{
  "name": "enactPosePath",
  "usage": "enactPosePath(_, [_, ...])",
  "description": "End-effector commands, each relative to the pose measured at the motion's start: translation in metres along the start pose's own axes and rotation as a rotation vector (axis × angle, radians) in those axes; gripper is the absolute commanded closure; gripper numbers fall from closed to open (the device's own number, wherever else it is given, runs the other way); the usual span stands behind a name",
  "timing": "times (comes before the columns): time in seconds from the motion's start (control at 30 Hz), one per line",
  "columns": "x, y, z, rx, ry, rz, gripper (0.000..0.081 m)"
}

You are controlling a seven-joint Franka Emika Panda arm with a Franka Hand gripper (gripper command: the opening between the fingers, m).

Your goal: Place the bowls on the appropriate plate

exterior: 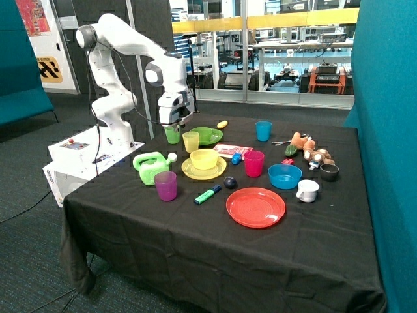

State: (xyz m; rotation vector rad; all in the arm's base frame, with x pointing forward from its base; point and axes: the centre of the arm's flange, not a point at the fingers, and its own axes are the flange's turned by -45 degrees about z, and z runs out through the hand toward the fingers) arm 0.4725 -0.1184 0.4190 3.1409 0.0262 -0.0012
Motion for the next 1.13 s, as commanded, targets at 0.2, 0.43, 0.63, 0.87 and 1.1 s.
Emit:
enactPosePath(0.2, [-0.011,-0.026,-0.005,0.0006,0.0008,-0.028,0.0411])
enactPosePath(0.43, [-0.016,-0.031,-0.004,0.0006,0.0008,-0.028,0.0411])
enactPosePath(0.63, [-0.021,-0.025,-0.007,0.0006,0.0008,-0.017,0.0413])
enactPosePath(0.87, [-0.027,-0.013,-0.009,0.0006,0.0008,-0.014,0.0412])
enactPosePath(1.1, [-0.025,-0.014,-0.013,0.0006,0.0008,-0.028,0.0416])
